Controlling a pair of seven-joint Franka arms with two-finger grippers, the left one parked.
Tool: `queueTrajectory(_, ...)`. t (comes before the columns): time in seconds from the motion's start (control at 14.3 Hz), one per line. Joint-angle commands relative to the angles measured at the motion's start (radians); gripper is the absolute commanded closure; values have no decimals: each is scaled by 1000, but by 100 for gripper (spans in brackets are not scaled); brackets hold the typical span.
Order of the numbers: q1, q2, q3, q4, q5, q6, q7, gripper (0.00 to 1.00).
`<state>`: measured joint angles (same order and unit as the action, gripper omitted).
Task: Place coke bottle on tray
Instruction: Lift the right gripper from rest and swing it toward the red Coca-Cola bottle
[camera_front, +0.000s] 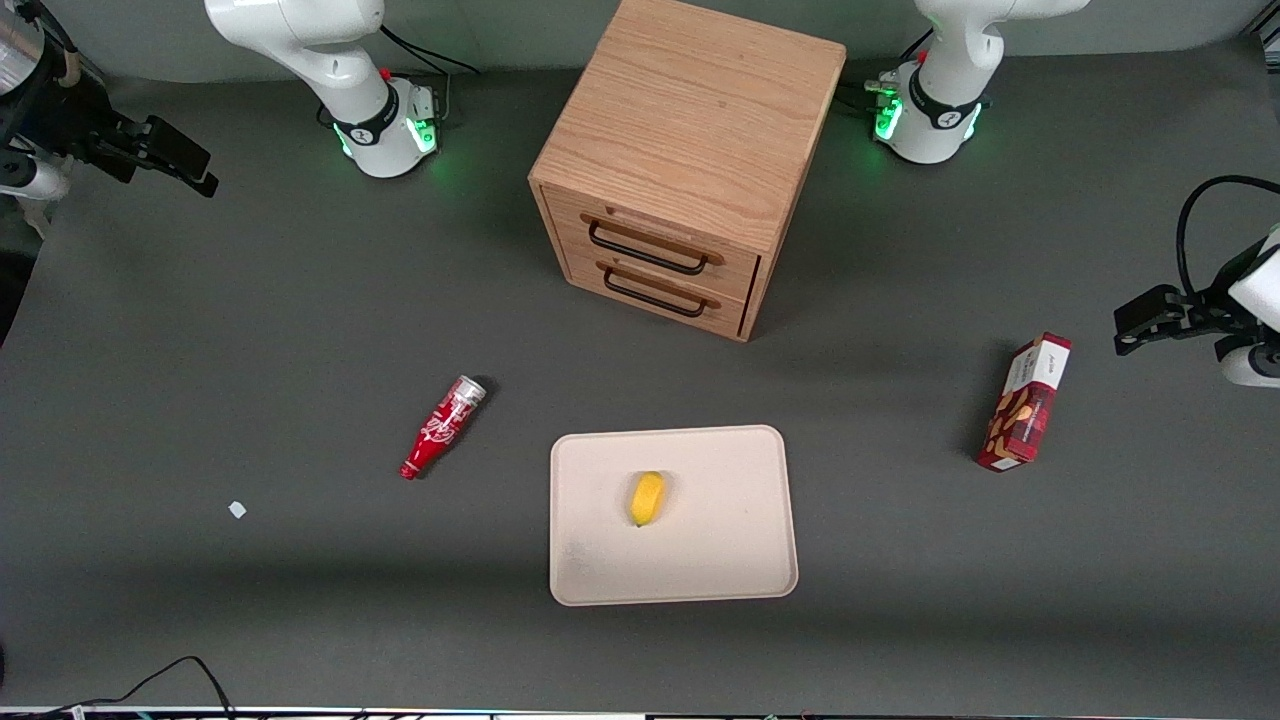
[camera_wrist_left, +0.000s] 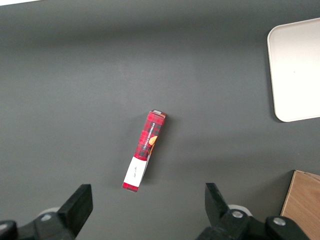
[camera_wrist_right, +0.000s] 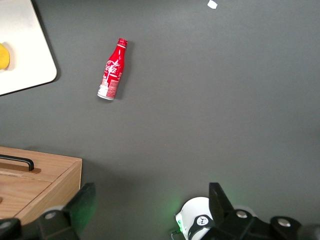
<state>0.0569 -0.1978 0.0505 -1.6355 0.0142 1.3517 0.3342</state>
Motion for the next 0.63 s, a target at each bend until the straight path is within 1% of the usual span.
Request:
queueTrajectory(0.0,11,35,8,55,48,-14,9,0)
queueTrajectory(0.14,12,124,26,153,58,-14,112,0)
queueTrajectory(0.28,17,228,80,229,93,0,236,0)
queueTrajectory(0.42,18,312,106,227,101,84,386,0)
queueTrajectory(0.56,18,392,132,171,99,188,489,0)
